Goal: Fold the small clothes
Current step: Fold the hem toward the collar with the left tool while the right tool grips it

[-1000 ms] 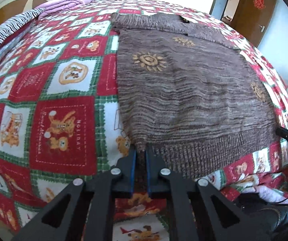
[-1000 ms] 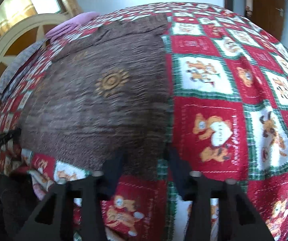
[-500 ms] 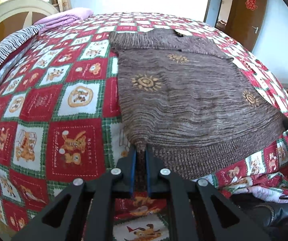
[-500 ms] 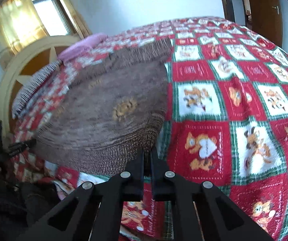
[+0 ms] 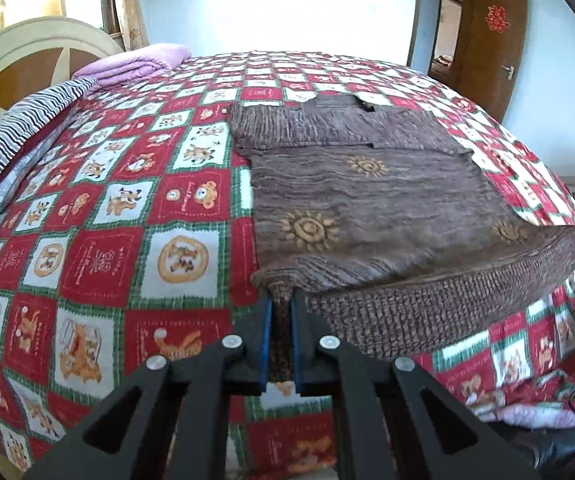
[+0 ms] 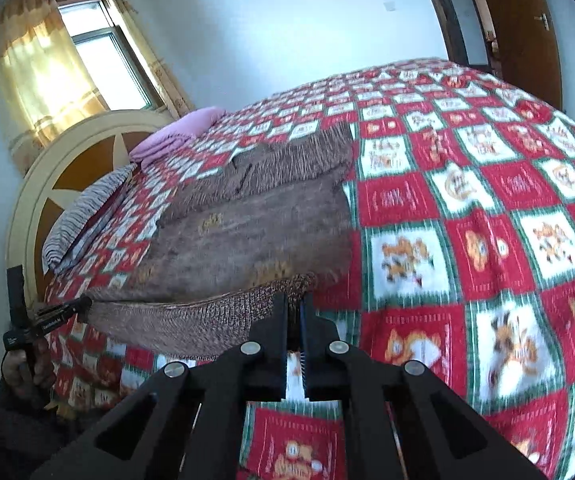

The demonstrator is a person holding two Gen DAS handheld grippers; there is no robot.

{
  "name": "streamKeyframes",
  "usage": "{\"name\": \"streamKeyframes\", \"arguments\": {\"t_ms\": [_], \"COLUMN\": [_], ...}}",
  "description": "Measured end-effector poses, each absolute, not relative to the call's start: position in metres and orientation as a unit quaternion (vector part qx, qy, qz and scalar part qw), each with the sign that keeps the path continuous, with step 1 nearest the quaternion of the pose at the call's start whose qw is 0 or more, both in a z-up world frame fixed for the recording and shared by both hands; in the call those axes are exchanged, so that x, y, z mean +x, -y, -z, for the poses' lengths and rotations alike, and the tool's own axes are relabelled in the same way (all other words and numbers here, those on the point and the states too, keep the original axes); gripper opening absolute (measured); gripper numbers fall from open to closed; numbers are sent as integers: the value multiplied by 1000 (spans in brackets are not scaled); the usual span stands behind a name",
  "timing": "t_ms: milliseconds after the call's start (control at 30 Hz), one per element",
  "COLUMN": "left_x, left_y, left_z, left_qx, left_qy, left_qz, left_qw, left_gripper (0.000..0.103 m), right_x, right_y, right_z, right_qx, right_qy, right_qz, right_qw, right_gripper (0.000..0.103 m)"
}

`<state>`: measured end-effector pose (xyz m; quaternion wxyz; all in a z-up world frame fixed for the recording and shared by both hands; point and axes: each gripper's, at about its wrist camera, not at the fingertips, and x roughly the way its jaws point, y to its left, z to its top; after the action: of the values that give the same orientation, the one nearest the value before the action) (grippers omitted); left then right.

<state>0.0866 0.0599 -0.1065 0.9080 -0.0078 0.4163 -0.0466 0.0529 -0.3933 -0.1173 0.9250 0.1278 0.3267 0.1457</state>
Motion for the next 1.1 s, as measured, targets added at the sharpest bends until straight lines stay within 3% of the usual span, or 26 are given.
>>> {"name": "streamKeyframes", "arguments": {"t_ms": [533,1100], "left_x": [160,244], "left_y": [-57,-54], "left_z": [81,72], "left_qx": [53,86], "left_qy": [-384,-372], "left_qz": [15,-12], "left_qw": [922,924], "left_gripper": [9,9], "right_x": [139,239], "right_y": [369,353], "right_z": [74,68], "right_qx": [107,93], "right_qy": [-290,-308], "right_qz": [-151,-135], "right_qw": [939,937], "right_gripper": [4,4]}}
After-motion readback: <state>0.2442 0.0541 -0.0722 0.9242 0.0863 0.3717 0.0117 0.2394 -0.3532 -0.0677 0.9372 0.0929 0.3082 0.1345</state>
